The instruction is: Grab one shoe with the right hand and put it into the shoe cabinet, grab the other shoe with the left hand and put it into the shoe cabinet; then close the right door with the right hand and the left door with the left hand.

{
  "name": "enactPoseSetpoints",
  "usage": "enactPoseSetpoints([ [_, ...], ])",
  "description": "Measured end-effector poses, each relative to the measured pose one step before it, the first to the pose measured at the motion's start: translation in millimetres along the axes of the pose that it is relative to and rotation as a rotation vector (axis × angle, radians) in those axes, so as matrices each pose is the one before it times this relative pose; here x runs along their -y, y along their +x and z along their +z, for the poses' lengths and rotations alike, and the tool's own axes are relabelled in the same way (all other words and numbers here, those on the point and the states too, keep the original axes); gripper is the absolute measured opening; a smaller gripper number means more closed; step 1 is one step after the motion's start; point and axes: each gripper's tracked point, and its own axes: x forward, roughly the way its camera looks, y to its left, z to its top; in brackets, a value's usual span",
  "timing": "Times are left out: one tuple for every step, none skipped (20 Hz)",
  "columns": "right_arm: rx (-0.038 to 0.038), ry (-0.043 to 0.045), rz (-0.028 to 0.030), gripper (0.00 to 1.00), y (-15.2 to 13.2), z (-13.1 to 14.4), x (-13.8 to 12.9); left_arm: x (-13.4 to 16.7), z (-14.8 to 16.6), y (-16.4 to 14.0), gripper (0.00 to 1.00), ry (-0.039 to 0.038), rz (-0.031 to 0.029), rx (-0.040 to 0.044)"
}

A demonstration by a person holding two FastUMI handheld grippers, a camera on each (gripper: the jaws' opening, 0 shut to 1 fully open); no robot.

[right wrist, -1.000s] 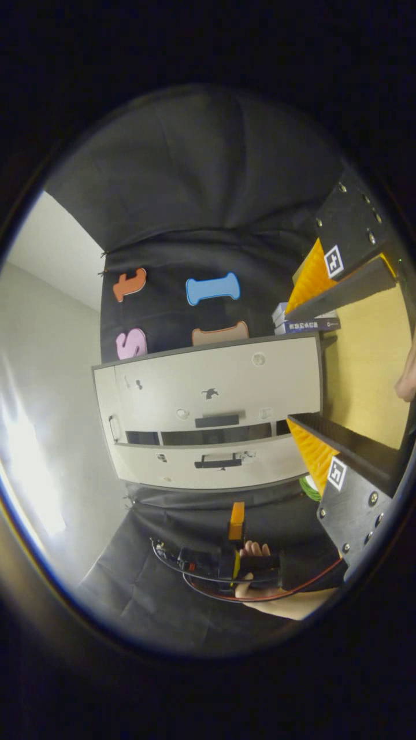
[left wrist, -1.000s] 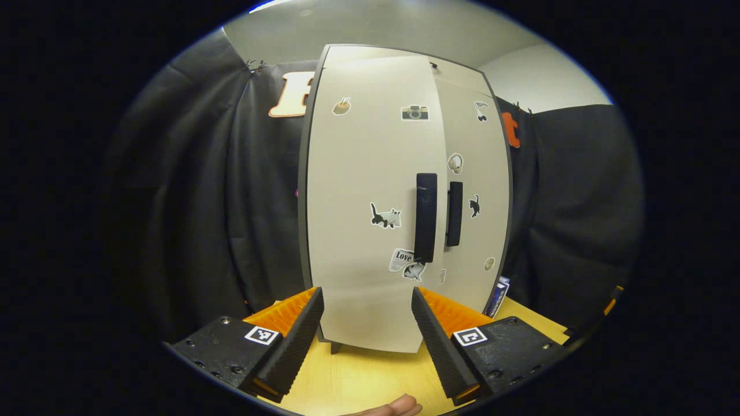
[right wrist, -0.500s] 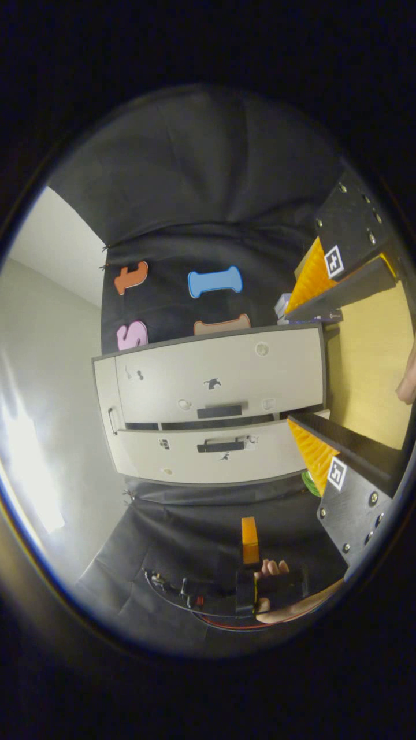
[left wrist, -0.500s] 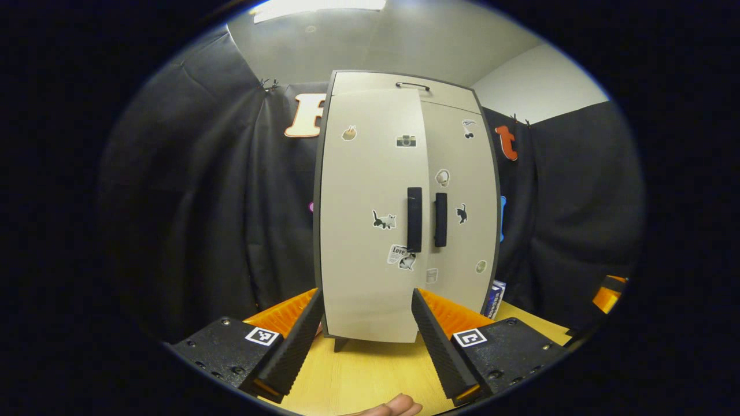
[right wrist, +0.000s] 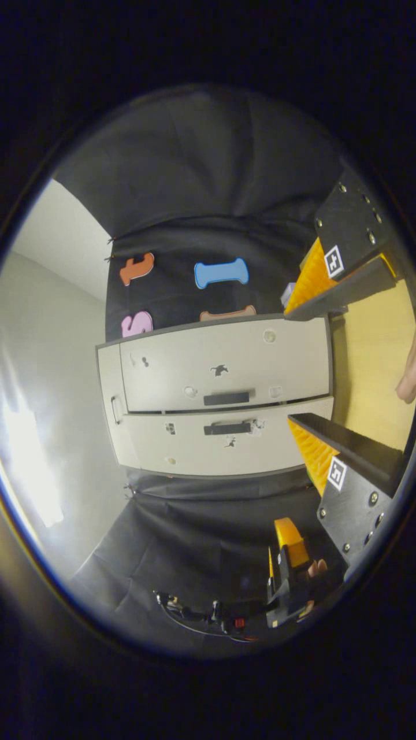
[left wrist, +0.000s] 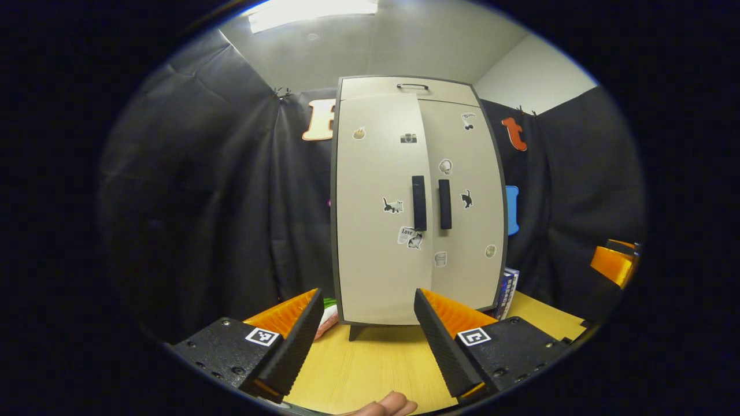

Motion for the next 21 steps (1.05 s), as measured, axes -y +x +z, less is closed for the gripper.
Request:
enactPoseSetpoints([
  [0.00966, -0.00719, 0.00268, 0.96, 0.48, 5.14, -4.17, 3.52, 5.03, -2.87, 0.96, -0.00668, -0.01029, 0.01567],
  [0.01466, -0.00472, 0.0068, 0.96, 0.08, 5.46, -5.18, 2.29, 2.86, -2.28, 0.94, -0.0099, -0.00416, 0.00924],
  [0.01445, -0.00384, 0.0043, 0.96, -0.2, 5.75, -3.27, 0.06, 0.95, -2.41, 0.96, -0.00431, 0.00021, 0.00217],
  [0.01781, -0.00357, 0.0032, 0.96, -0.98, 4.66, -1.94, -1.18, 0.48, -3.57, 0.95, -0.00184, 0.00465, 0.00277],
  [0.01461, -0.00766, 0.00211, 0.96, -1.3, 3.83, -1.66, -0.67, 1.55, -1.83, 0.96, 0.00177, 0.00199, 0.00394],
  [0.00983, -0.00602, -0.00249, 0.96, -0.98, 1.3, 0.85, -0.89, 0.19, -1.24, 0.96, -0.00303, 0.00348, 0.00182],
  [0.00203, -0.00634, -0.00368, 0.96, -2.17, -0.2, 0.68, -0.17, 0.29, -0.28, 0.96, -0.00422, 0.00156, 0.00014],
  [-0.00134, -0.00302, 0.0063, 0.96, -1.56, -1.3, -0.58, 0.97, -1.69, -0.79, 0.96, -0.01584, 0.00002, -0.00072],
  [-0.00511, 0.00223, 0.01422, 0.96, -2.6, -1.46, -1.98, 2.09, 0.97, 0.52, 0.96, -0.01132, -0.00626, 0.00058],
  [-0.00519, 0.00577, 0.00727, 0.94, -1.83, -1.65, 0.55, -0.19, 1.1, -1.41, 0.97, -0.0013, -0.00357, 0.00437],
  [-0.00219, 0.00649, -0.00164, 0.94, -2.13, -0.77, 2.49, -0.67, 1.56, 0.13, 0.96, -0.00074, 0.00287, 0.00578],
  [-0.00009, 0.00316, -0.00544, 0.94, -0.46, -0.88, 3.84, -0.97, 2.46, 0.2, 0.94, -0.00013, 0.00142, 0.00947],
  [-0.00045, 0.00122, -0.00346, 0.96, -0.62, -0.48, 2.51, 1.96, 1.12, -0.1, 0.96, -0.00453, -0.00466, 0.00412],
  [-0.00215, 0.00632, 0.0016, 0.94, 0.06, -0.94, -0.18, 3.99, 1.28, 0.06, 0.96, -0.00691, -0.01478, 0.0042],
  [-0.00526, 0.01049, 0.00666, 0.94, 0.09, -1.09, -1.23, 3.35, -0.43, -0.5, 0.97, -0.00374, -0.01256, -0.00951],
  [-0.00634, 0.01137, 0.00842, 0.96, 0.6, -2.34, -0.33, 0.1, 0.93, -0.72, 0.97, -0.00312, -0.00458, 0.00205],
  [-0.0069, 0.00795, 0.00838, 0.94, 0.15, -1.39, -0.53, 0.28, 3.47, -1.19, 0.97, 0.00376, -0.00339, 0.00729],
  [-0.00588, 0.00108, 0.00602, 0.94, 0.11, -0.74, 0.03, -0.21, 2.81, -1.46, 0.96, 0.00548, -0.00045, 0.00806],
  [-0.00338, -0.00201, -0.00052, 0.94, 0.13, -0.43, 0.66, -0.9, 0.96, -1.38, 0.96, 0.00335, 0.00264, 0.00287],
  [-0.0019, -0.0033, -0.00539, 0.96, -0.8, -0.03, 1.36, -0.38, 0.06, -0.69, 0.96, -0.00051, 0.0012, 0.00272],
  [0.00128, -0.00332, -0.00463, 0.96, -1.15, 0.29, 1.49, 0.65, -0.04, -0.7, 0.94, -0.00312, -0.00003, -0.00114],
])
